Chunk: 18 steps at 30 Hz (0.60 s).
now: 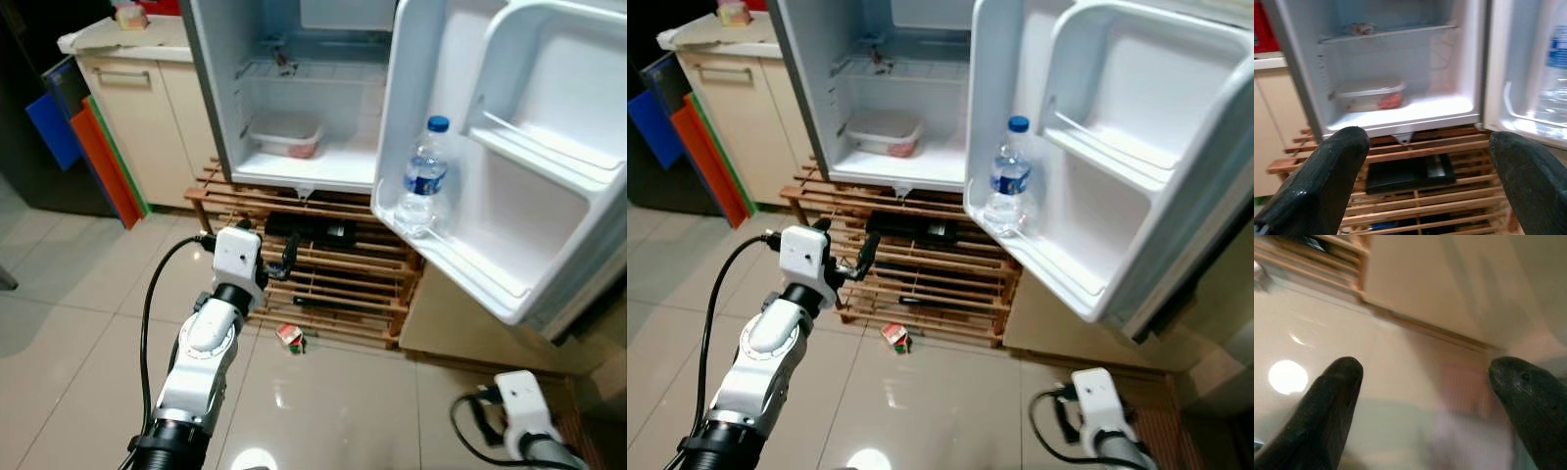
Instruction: Restocking fridge
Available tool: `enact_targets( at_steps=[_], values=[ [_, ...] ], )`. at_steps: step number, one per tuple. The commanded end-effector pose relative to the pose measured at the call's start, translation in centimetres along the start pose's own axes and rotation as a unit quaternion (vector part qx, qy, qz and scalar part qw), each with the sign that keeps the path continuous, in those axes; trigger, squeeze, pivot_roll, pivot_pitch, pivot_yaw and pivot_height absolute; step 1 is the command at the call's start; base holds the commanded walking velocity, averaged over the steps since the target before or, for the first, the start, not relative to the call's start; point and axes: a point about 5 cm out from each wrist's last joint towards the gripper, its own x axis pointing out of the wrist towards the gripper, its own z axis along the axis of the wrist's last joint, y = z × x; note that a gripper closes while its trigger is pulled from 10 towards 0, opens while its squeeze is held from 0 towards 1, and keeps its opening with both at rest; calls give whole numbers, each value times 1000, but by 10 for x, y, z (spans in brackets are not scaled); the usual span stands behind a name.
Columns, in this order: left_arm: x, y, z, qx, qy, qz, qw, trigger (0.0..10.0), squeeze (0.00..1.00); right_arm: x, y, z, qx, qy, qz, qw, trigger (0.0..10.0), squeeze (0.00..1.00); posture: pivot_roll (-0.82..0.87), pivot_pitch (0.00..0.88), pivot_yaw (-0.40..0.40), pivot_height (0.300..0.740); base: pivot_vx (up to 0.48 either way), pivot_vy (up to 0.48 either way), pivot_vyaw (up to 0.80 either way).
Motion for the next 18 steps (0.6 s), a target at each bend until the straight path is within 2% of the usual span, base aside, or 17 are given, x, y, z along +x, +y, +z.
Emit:
enact_targets(
  at_steps=[1,2,3,4,5,6,9,11,12,17,18],
  values=[
    [2,2,-1,0,5,4,1000,10000,0,2,2,0,-7,9,-3,1000,10000,0,57,0,28,740,0,0,0],
    [-1,4,-19,27,47,5,999,10000,0,4,-11,1,-2,21,-35,999,10000,0,65,0,29,740,0,0,0],
    [-8,10,-43,33,98,13,995,10000,0,6,-25,4,-4,31,-67,997,10000,0,61,0,30,740,0,0,0],
    [-8,10,-43,33,98,13,995,10000,0,6,-25,4,-4,31,-67,997,10000,0,61,0,30,740,0,0,0],
    [-16,15,-64,43,147,18,988,10000,0,7,-36,7,-8,39,-91,995,10000,0,68,0,27,740,0,0,0],
    [-22,19,-77,48,176,21,983,10000,0,8,-42,9,-11,43,-106,993,10000,0,68,0,27,740,0,0,0],
    [-26,21,-84,48,192,23,980,10000,0,8,-46,9,-16,46,-116,992,10000,0,70,0,26,740,0,0,0],
    [-41,25,-104,51,242,28,969,10000,0,6,-63,9,-16,58,-151,987,10000,0,70,0,27,740,0,0,0],
    [-41,25,-104,51,242,28,969,10000,0,6,-63,9,-16,58,-151,987,10000,0,70,0,27,740,0,0,0],
    [-75,24,-143,84,358,9,930,10000,0,-1,-95,12,15,69,-227,971,10000,0,62,0,25,740,0,0,0],
    [-75,24,-143,84,358,9,930,10000,0,-1,-95,12,15,69,-227,971,10000,0,62,0,25,740,0,0,0]
  ],
)
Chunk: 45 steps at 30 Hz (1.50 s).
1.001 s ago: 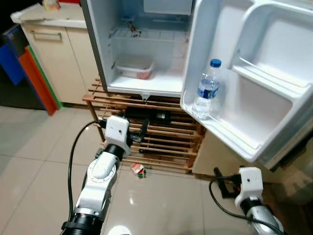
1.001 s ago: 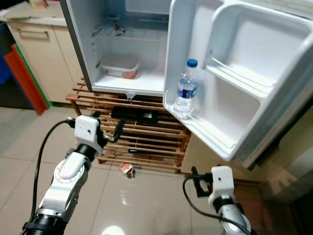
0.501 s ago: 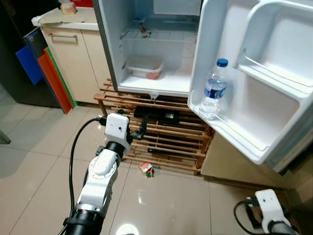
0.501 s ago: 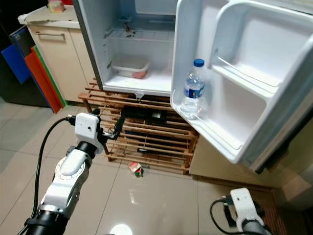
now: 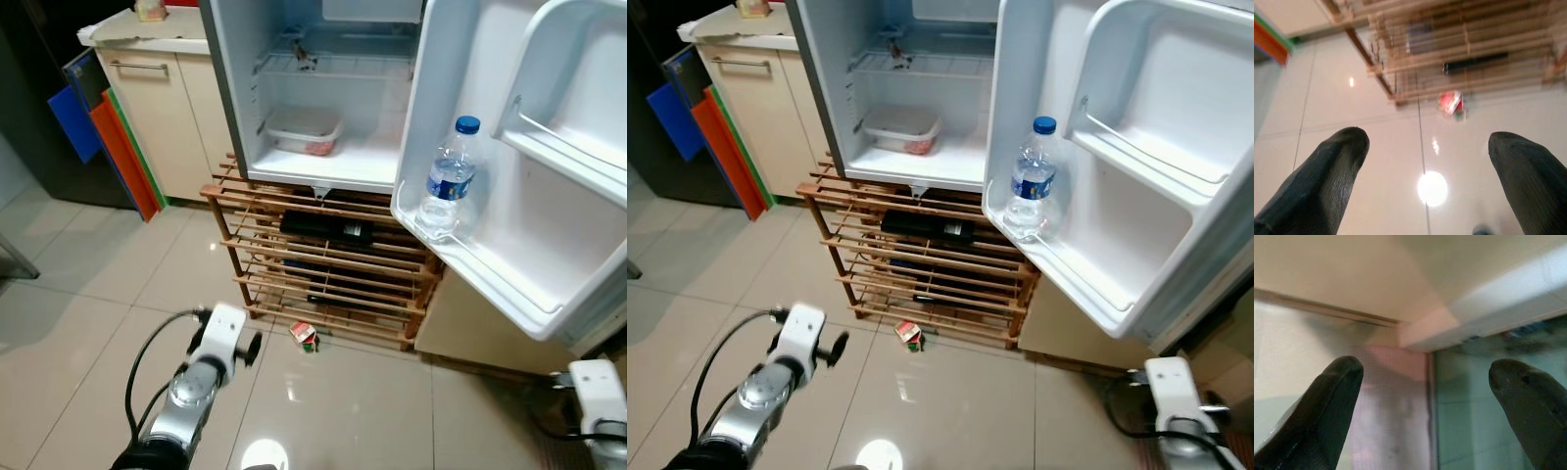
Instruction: Restocking fridge
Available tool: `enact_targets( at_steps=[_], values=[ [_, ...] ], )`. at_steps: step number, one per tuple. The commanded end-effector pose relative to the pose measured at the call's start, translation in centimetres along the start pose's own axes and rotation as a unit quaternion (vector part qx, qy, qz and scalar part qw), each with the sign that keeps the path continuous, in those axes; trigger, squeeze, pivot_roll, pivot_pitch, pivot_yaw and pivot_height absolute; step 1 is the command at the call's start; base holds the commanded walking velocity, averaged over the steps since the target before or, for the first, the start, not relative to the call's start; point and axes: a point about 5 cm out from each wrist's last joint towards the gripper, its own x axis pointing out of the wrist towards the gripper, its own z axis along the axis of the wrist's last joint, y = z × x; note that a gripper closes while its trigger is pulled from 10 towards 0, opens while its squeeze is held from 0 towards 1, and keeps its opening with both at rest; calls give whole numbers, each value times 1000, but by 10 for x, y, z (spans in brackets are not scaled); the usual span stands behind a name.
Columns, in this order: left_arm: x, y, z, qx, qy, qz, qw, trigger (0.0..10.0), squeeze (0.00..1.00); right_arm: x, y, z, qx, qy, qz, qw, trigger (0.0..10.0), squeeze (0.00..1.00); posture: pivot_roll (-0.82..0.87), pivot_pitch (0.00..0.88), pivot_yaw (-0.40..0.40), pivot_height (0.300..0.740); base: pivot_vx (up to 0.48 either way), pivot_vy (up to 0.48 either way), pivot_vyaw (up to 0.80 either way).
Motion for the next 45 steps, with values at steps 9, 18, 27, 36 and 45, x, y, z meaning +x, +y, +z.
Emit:
enact_targets(
  at_steps=[9,18,27,36,45],
  values=[
    [-21,-14,-70,87,172,-32,981,10000,0,0,-30,-17,20,50,-70,996,10000,0,47,0,26,740,0,0,0],
    [-44,-3,-105,111,234,-32,965,10000,0,4,-64,9,129,5,-162,978,10000,0,44,0,26,740,0,0,0],
    [-40,-16,-101,165,234,-53,957,10000,0,5,-61,112,220,-192,-143,946,10000,0,36,0,28,740,0,0,0],
    [-49,0,-112,178,241,-49,953,10000,0,-11,-37,179,289,-309,-68,903,10000,0,38,0,18,740,0,0,0],
    [-48,1,-111,182,244,-53,951,10000,0,-54,40,206,326,-347,303,826,10000,0,30,0,11,740,0,0,0]
  ],
)
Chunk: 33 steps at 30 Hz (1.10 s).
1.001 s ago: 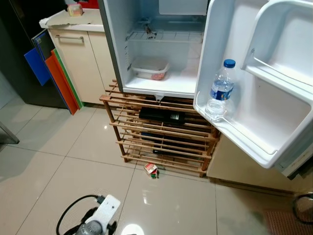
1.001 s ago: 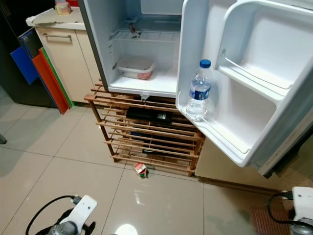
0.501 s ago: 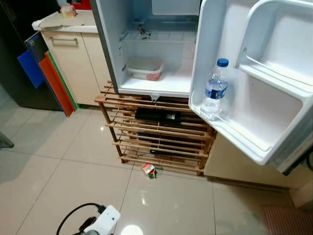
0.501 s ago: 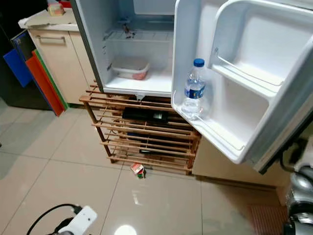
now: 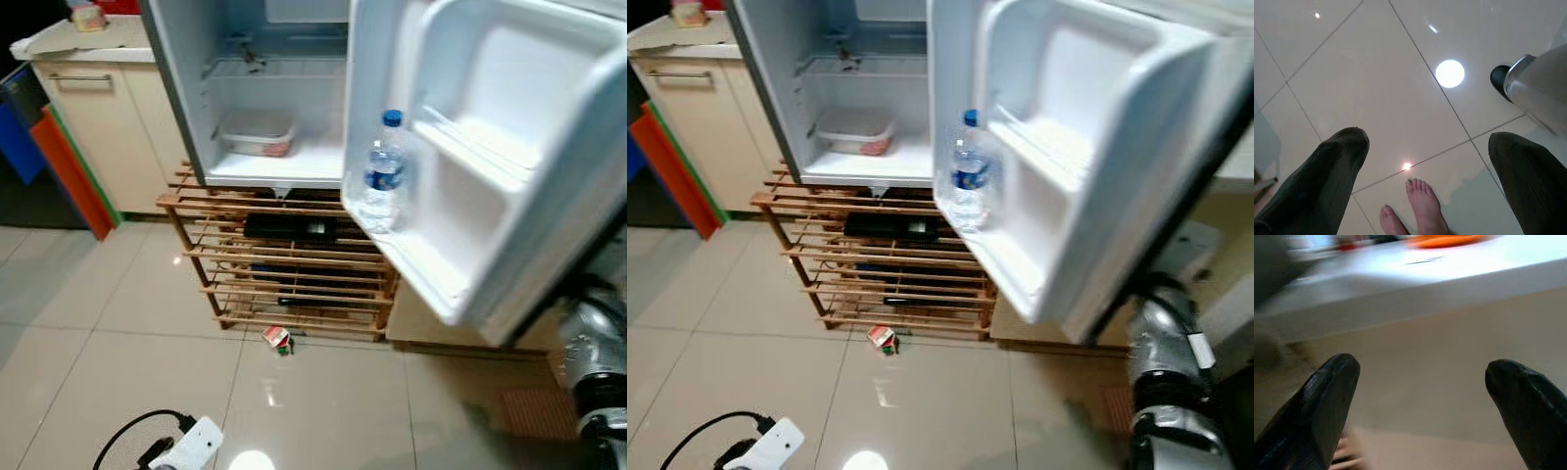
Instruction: Restocking fridge
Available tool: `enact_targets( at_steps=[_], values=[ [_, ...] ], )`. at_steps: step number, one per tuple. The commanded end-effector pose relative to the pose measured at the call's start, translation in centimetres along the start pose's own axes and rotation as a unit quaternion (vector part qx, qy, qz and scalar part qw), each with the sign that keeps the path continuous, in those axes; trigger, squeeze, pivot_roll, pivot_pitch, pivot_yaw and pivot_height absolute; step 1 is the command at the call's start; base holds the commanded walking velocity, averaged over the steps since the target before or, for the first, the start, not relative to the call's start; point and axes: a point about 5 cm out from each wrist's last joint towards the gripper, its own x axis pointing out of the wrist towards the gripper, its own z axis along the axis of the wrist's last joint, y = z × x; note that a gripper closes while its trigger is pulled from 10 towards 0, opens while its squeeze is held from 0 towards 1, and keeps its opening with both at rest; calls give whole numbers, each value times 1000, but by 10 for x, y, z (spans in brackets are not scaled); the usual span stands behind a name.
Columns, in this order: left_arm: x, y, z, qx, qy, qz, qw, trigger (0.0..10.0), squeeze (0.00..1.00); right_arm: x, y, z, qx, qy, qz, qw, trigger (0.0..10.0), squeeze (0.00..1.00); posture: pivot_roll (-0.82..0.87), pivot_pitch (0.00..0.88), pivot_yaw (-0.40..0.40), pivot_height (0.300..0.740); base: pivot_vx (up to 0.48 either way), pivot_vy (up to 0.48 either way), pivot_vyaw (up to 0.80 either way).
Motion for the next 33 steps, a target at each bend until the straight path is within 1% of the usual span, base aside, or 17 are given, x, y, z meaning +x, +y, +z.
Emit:
enact_targets(
  at_steps=[1,2,5,7,8,9,11,12,13,14,19,21,25,28,29,30,33],
  values=[
    [0,0,-2,5,4,-5,1000,10000,0,0,26,4,26,12,94,995,10000,0,30,0,11,740,0,0,0],
    [0,1,0,4,2,-6,1000,10000,0,-18,41,-12,62,72,193,977,10000,0,30,0,10,740,0,0,0],
    [1,2,3,4,-1,-6,1000,10000,0,-30,37,-28,56,113,213,969,10000,0,29,0,12,740,0,0,0],
    [1,3,5,4,-3,-6,1000,10000,0,-30,15,-41,11,125,151,981,10000,0,28,0,13,740,0,0,0],
    [1,3,6,4,-4,-6,1000,10000,0,-29,1,-47,-35,128,102,986,10000,0,27,0,12,740,0,0,0],
    [1,3,6,5,-4,-6,1000,10000,0,-29,-10,-51,-94,135,62,984,10000,0,26,0,15,740,0,0,0],
    [1,3,6,6,-4,-6,1000,10000,0,-33,-28,-56,-176,148,9,973,10000,0,25,0,14,740,0,0,0],
    [1,3,6,7,-4,-7,1000,10000,0,-35,-34,-57,-196,157,-8,968,10000,0,27,0,12,740,0,0,0],
    [1,3,6,8,-4,-7,1000,10000,0,-39,-43,-58,-199,165,-39,965,10000,0,28,0,12,740,0,0,0],
    [1,3,7,7,-4,-8,1000,10000,0,-48,-63,-59,-211,190,-106,953,10000,0,31,0,12,740,0,0,0],
    [1,3,7,7,-4,-9,1000,10000,0,-58,-77,-65,-215,203,-151,943,10000,0,32,0,16,740,0,0,0],
    [1,3,7,7,-4,-10,1000,10000,0,-56,-73,-68,-214,191,-146,947,10000,0,33,0,18,740,0,0,0],
    [2,12,20,-17,-30,9,999,10000,0,-45,-38,-66,-163,132,-82,974,10000,0,30,0,23,740,0,0,0],
    [3,32,37,-47,-56,58,996,10000,0,-39,-14,-58,-139,93,-45,985,10000,0,20,0,24,740,0,0,0],
    [1,51,54,-108,-86,93,986,10000,0,-35,3,-50,-128,65,-29,989,10000,0,20,0,24,740,0,0,0],
    [0,60,68,-134,-118,96,979,10000,0,-33,13,-45,-119,48,-18,992,10000,0,25,0,19,740,0,0,0],
    [-7,77,104,-151,-205,108,961,10000,0,-30,36,-38,-102,16,8,995,10000,0,29,0,18,740,0,0,0]
  ],
)
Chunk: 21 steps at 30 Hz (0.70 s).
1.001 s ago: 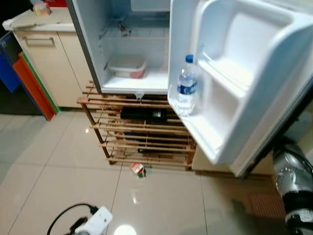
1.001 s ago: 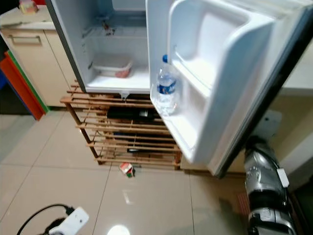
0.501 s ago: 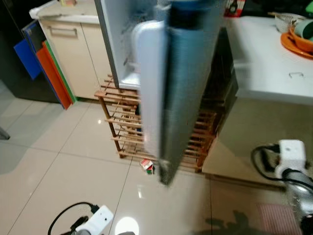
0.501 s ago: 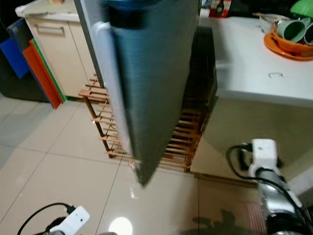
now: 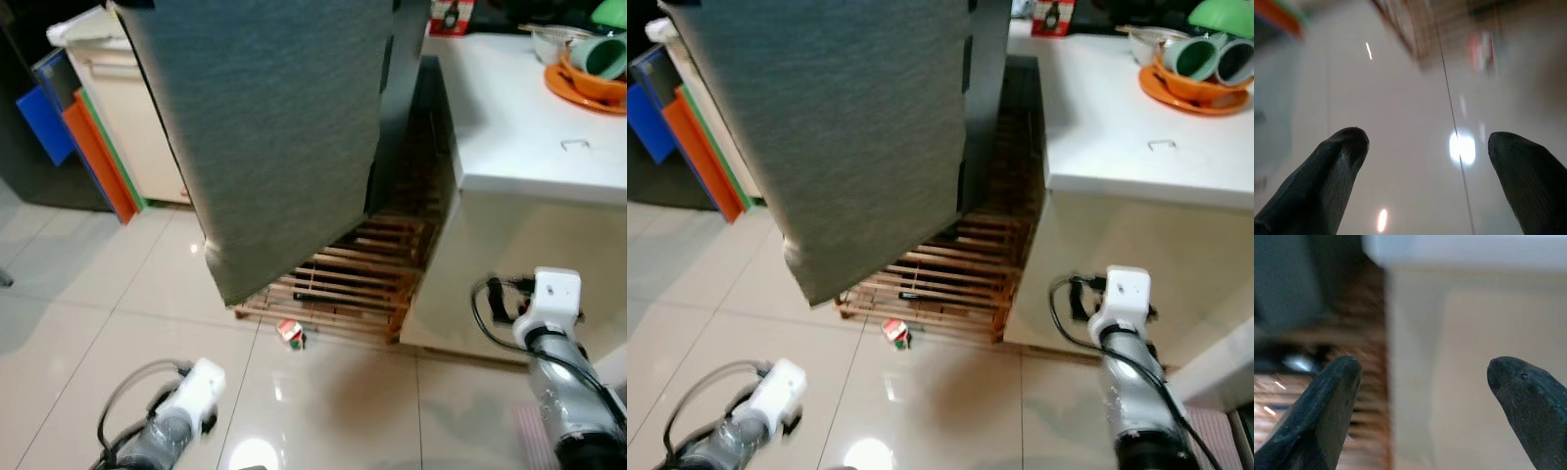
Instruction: Restocking fridge
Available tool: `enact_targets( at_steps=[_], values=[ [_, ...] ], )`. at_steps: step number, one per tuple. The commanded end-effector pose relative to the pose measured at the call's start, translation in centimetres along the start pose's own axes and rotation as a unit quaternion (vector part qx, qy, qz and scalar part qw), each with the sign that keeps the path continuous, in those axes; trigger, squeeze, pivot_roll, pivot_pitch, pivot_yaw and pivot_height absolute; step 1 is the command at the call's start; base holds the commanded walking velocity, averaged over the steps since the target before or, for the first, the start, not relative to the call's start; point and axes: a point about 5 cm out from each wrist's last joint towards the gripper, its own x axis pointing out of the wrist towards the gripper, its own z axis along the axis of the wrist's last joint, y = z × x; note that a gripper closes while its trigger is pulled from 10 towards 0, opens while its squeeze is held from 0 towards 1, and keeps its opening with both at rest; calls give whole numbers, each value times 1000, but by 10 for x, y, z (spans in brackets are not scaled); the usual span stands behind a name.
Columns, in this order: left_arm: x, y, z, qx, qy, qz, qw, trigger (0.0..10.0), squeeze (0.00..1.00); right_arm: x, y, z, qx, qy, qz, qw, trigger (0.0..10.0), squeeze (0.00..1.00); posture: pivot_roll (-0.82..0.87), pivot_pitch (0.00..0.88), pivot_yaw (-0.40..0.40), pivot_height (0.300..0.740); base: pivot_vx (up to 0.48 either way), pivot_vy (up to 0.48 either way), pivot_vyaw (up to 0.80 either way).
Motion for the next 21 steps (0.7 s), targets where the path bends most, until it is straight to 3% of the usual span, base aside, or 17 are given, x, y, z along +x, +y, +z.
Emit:
enact_targets(
  at_steps=[1,2,4,6,11,12,17,21],
  values=[
    [2,1,22,-31,-64,4,997,10000,0,0,10,4,7,-11,12,1000,10000,0,34,0,19,740,0,0,0],
    [3,2,31,-42,-90,6,995,10000,0,-1,14,4,9,-14,17,1000,10000,0,35,0,19,740,0,0,0],
    [3,4,71,-71,-181,13,981,10000,0,-2,22,3,19,-16,28,999,10000,0,40,0,19,740,0,0,0],
    [-6,4,115,-62,-282,22,957,10000,0,-5,27,2,30,-18,35,999,10000,0,47,0,21,740,0,0,0],
    [-35,4,170,-75,-413,49,906,10000,0,-12,33,9,31,-38,42,998,10000,0,46,0,25,740,0,0,0],
    [-35,4,170,-75,-413,49,906,10000,0,-12,33,9,31,-38,42,998,10000,0,46,0,25,740,0,0,0],
    [-65,12,198,-103,-481,73,867,10000,0,-14,36,15,31,-50,46,997,10000,0,47,0,24,740,0,0,0],
    [-69,15,199,-130,-472,74,869,10000,0,-14,45,19,28,-56,61,996,10000,0,51,0,21,740,0,336,0]
  ],
)
